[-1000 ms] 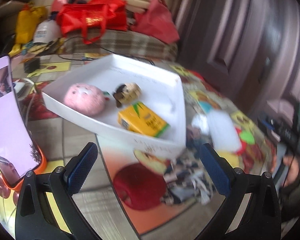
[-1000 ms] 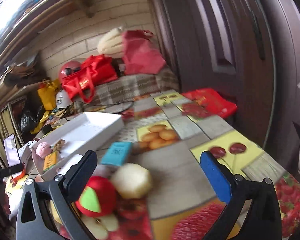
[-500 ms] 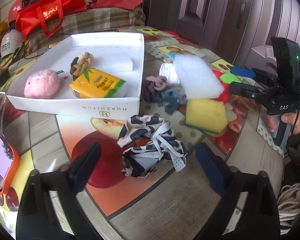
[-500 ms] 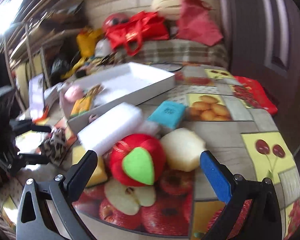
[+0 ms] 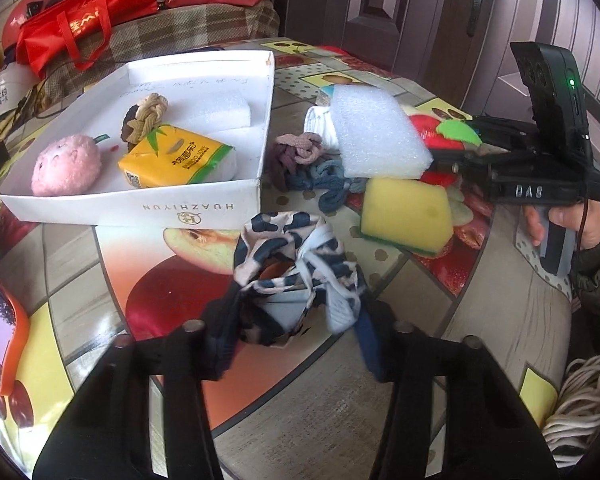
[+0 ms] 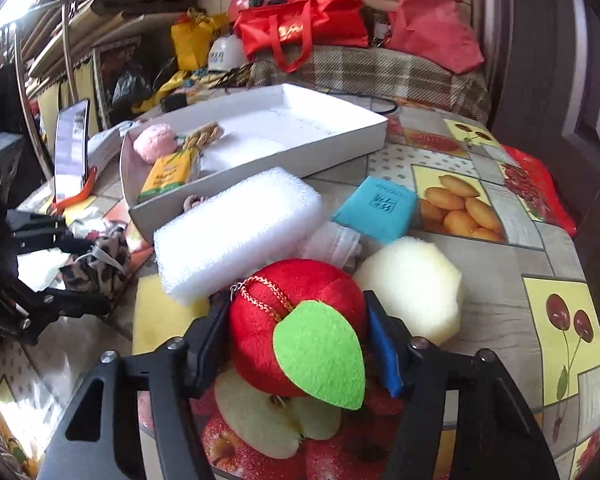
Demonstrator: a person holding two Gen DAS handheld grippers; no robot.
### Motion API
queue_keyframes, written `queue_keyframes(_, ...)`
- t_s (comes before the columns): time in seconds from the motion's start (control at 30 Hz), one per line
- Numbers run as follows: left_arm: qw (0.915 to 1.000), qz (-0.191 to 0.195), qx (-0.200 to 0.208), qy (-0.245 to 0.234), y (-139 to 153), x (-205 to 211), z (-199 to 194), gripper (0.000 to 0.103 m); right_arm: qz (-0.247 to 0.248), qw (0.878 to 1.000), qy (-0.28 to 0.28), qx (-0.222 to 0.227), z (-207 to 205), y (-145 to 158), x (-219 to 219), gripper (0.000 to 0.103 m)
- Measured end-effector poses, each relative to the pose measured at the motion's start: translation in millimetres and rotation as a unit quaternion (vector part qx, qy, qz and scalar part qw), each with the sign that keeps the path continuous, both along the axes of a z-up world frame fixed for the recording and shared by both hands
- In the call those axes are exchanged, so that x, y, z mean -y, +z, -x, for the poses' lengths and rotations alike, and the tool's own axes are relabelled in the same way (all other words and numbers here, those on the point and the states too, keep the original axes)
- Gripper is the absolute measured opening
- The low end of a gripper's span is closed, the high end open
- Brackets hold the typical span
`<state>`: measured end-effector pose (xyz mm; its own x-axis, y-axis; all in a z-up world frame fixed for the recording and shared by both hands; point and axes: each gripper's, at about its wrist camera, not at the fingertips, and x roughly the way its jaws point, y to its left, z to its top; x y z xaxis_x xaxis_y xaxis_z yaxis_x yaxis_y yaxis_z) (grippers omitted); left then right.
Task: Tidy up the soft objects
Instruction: 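Carry the scrunchie and red felt apple into the white box and release both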
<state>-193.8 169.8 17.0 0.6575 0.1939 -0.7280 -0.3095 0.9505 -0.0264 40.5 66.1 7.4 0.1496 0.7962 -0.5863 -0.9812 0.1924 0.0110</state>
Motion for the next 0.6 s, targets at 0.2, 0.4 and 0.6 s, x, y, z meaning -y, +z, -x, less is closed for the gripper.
queue_keyframes(0.2, 0.9987, -0.016, 0.048, 0.004, 11.8, 3.0, 14.4, 0.042, -0.113, 0.99, -0.084, -0.027, -21.0, 16.6, 43.3, 0.061)
queue_keyframes(0.4, 0.9639, -0.137, 0.202, 0.106, 43.9, 5.7, 54.4, 0.043, -0.183, 0.98, -0.078, 0.002, 4.4, 32.1, 64.0, 0.061)
queue_keyframes(0.6, 0.9403, -0.143, 0.225, 0.212, 47.4, -24.1, 68.4, 0.043, -0.171, 0.985, 0.0, 0.006, 50.4, 33.4, 28.4, 0.061)
